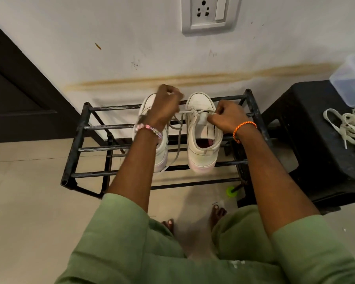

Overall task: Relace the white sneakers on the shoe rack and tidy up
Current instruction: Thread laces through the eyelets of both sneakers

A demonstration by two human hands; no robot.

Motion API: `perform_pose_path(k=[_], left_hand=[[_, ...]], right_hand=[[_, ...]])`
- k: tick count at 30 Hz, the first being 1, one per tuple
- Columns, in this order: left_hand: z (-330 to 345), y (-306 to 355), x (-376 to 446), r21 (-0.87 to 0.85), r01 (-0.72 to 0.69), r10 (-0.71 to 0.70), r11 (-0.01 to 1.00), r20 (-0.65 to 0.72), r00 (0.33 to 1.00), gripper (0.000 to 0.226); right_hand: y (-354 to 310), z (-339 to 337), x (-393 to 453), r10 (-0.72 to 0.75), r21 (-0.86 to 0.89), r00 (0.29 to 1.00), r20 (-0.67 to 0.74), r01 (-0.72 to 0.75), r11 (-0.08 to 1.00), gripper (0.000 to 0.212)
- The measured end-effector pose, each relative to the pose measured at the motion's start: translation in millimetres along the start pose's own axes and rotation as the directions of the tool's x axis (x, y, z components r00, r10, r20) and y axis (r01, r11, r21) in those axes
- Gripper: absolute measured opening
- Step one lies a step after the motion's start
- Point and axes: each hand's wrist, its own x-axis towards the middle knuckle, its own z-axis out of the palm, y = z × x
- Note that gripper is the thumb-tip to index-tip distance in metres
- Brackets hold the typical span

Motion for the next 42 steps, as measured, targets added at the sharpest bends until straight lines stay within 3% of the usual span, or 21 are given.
perform_pose_path(k=[3,7,12,16,21,25,29,32,34,37,39,42], left_hand=[[17,-23,-2,0.449,-0.156,0.128,0.880,0.092,0.987,0.019],[23,-28,4,0.549,-0.184,0.211,0.815,0.014,0.977,0.012],[27,-20,9,0.723,-0.183,0.225,0.667,0.039,0.974,0.014],[30,-21,12,0.820,-0.134,0.141,0.557,0.066,0.988,0.022],[18,-18,19,0.772,-0.122,0.041,0.624,0.123,0.992,0.020],[1,-6,27,0.501,-0.148,0.118,0.853,0.091,0.989,0.010],[-8,5,20,0.291,-0.159,0.140,0.943,0.084,0.986,0.014],[0,-3,12,0.129,-0.051,0.031,0.990,0.151,0.988,0.023],[11,-11,10,0.271,-0.031,-0.018,0.962,0.177,0.984,0.020],[22,-20,8,0.581,-0.129,0.019,0.804,0.191,0.981,0.018],[21,-22,8,0.643,-0.158,0.067,0.749,0.165,0.984,0.026],[15,-23,8,0.639,-0.202,0.153,0.742,0.132,0.979,0.020]], right_hand=[[2,3,0,0.009,0.012,0.999,-0.031,-0.009,1.000,0.017],[3,4,3,0.016,0.014,0.999,-0.031,-0.015,1.000,0.016],[3,4,4,0.022,0.009,1.000,0.005,-0.022,1.000,0.019],[0,3,2,0.024,0.004,1.000,-0.006,-0.024,1.000,0.020],[0,1,1,0.021,0.012,1.000,0.022,-0.021,1.000,0.024],[-1,0,1,0.016,-0.001,1.000,0.011,-0.016,1.000,0.024],[1,6,-5,0.025,0.021,0.998,-0.066,-0.024,0.999,0.017],[3,15,-16,0.040,0.050,0.980,-0.193,-0.031,0.998,0.019],[3,18,-22,0.033,0.071,0.966,-0.257,-0.015,0.997,0.017],[3,18,-25,0.045,0.103,0.951,-0.307,-0.014,0.995,0.015],[2,19,-27,0.056,0.119,0.947,-0.316,-0.019,0.993,0.014],[0,21,-28,0.054,0.102,0.947,-0.318,-0.023,0.995,0.015]])
